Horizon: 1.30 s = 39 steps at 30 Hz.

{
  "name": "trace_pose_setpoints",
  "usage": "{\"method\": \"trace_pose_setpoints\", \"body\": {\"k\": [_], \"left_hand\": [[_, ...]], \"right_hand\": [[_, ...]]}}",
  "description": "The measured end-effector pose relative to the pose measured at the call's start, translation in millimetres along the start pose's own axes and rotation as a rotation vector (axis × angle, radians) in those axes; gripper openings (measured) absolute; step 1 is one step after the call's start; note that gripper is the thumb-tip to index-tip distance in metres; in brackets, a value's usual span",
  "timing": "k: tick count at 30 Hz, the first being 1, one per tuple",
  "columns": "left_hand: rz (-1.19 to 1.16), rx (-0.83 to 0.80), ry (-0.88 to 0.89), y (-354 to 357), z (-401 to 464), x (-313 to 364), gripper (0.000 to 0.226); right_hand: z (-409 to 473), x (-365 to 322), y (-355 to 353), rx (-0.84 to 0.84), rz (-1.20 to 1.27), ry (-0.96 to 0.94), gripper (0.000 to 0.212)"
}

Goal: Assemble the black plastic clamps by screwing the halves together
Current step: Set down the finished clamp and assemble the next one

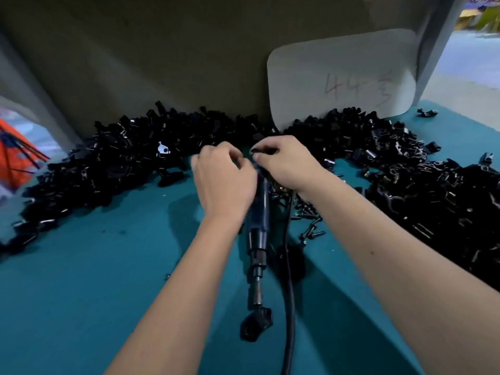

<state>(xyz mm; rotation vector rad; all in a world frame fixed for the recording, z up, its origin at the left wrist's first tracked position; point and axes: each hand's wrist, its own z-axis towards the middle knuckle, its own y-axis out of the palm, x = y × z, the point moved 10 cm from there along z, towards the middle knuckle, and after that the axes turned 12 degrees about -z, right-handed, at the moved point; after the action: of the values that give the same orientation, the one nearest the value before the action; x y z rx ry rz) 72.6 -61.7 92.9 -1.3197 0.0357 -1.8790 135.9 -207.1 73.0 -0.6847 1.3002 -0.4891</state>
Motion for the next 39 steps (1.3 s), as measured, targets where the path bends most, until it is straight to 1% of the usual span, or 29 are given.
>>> {"method": "trace_pose_setpoints", "body": {"k": [2,3,5,6,8,9,10,11,13,14,16,18,21,22,23,25,26,28,30,31,32,34,36,39], "left_hand": [[0.213,0.003,-0.092,-24.8,11.4,-45.0,0.03],[0.31,-0.027,-0.151,-34.2,15.8,-68.3,0.038],[0.417,-0.139,-0.238,-41.2,19.5,-106.4,0.055],[0.447,-0.205,-0.251,-41.6,20.2,-120.9,0.061],[0.497,-0.3,-0.217,-39.2,22.0,-138.1,0.068],[0.512,-0.308,-0.174,-38.6,24.9,-140.3,0.065],[0.515,-0.288,-0.125,-39.4,29.3,-139.5,0.058],[0.499,-0.252,-0.08,-40.3,33.7,-136.8,0.045],[0.415,-0.188,-0.076,-42.7,38.7,-132.1,0.015],[0.375,-0.174,-0.089,-42.1,38.4,-129.9,0.015],[0.302,-0.133,-0.112,-41.4,34.9,-125.2,0.028],[0.219,-0.054,-0.168,-42.8,31.4,-125.5,0.035],[0.148,0.01,-0.237,-40.0,29.2,-126.2,0.029],[0.149,0.019,-0.234,-39.0,30.0,-124.5,0.03],[0.161,0.011,-0.236,-36.0,30.6,-124.2,0.037],[0.224,-0.058,-0.276,-27.3,29.4,-128.4,0.051],[0.248,-0.089,-0.265,-22.6,27.4,-127.9,0.05],[0.224,-0.072,-0.174,-19.9,23.9,-120.9,0.032],[0.14,-0.029,-0.125,-23.5,17.7,-112.1,0.02],[0.066,-0.011,-0.129,-24.3,13.4,-107.5,0.018],[-0.059,0.01,-0.154,-25.7,9.3,-103.5,0.016],[-0.443,0.017,-0.272,-21.0,-1.9,-95.2,0.019],[-0.795,-0.045,-0.413,-6.9,-16.8,-87.5,0.021],[-1.06,-0.164,-0.517,4.1,-38.7,-76.2,0.012]], "right_hand": [[-9.8,-15.9,38.5,-0.113,0.168,0.014,0.019],[-14.4,-23.4,53.4,-0.149,0.232,0.017,0.018],[-23.7,-34.1,70.6,-0.185,0.313,0.014,0.015],[-28.0,-39.4,77.0,-0.203,0.343,0.013,0.014],[-36.1,-45.5,83.5,-0.232,0.403,0.012,0.014],[-39.2,-47.1,84.2,-0.242,0.431,0.005,0.015],[-41.8,-48.8,84.2,-0.25,0.452,-0.002,0.016],[-43.9,-49.3,84.1,-0.256,0.47,-0.007,0.017],[-46.7,-48.2,81.1,-0.255,0.51,-0.005,0.018],[-47.9,-46.8,79.1,-0.252,0.539,0.001,0.019],[-50.1,-43.7,75.1,-0.256,0.593,0.006,0.023],[-53.1,-41.8,71.3,-0.27,0.614,-0.013,0.034],[-57.6,-35.7,66.1,-0.281,0.592,-0.025,0.048],[-59.1,-32.3,64.9,-0.279,0.593,-0.014,0.047],[-60.6,-28.3,62.9,-0.273,0.601,-0.003,0.045],[-62.6,-22.5,59.9,-0.258,0.629,0.006,0.036],[-63.3,-20.0,58.2,-0.253,0.643,0.004,0.032],[-64.5,-19.1,55.9,-0.265,0.671,-0.014,0.027],[-65.1,-20.7,51.3,-0.27,0.693,-0.043,0.019],[-65.2,-20.2,47.1,-0.263,0.702,-0.052,0.023],[-64.9,-19.0,43.8,-0.254,0.713,-0.051,0.033],[-64.3,-12.6,37.6,-0.229,0.754,-0.02,0.05],[-65.0,-3.7,33.6,-0.194,0.811,0.024,0.054],[-67.4,-0.7,30.1,-0.155,0.872,0.012,0.048]]}}
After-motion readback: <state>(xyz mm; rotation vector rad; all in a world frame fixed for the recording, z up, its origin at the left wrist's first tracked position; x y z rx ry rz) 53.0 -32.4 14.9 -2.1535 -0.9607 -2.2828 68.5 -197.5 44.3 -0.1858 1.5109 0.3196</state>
